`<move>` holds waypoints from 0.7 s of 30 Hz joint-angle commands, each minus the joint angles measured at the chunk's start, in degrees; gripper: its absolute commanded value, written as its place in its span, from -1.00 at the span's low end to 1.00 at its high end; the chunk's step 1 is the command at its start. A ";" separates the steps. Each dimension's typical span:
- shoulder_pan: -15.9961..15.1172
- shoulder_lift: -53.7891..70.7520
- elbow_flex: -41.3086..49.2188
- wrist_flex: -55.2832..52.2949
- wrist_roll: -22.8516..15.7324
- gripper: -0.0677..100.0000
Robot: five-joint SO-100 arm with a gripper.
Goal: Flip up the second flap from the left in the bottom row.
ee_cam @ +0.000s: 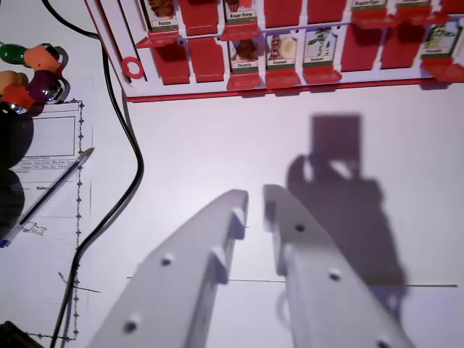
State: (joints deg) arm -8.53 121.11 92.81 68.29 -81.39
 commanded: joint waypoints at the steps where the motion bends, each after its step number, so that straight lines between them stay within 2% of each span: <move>1: 2.11 10.11 2.72 -2.02 -1.76 -0.95; 5: 2.81 13.97 5.10 -1.14 -1.67 -0.95; 21: 3.16 20.65 4.39 5.98 -0.97 -0.95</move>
State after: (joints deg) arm -5.54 138.96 98.88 73.83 -82.35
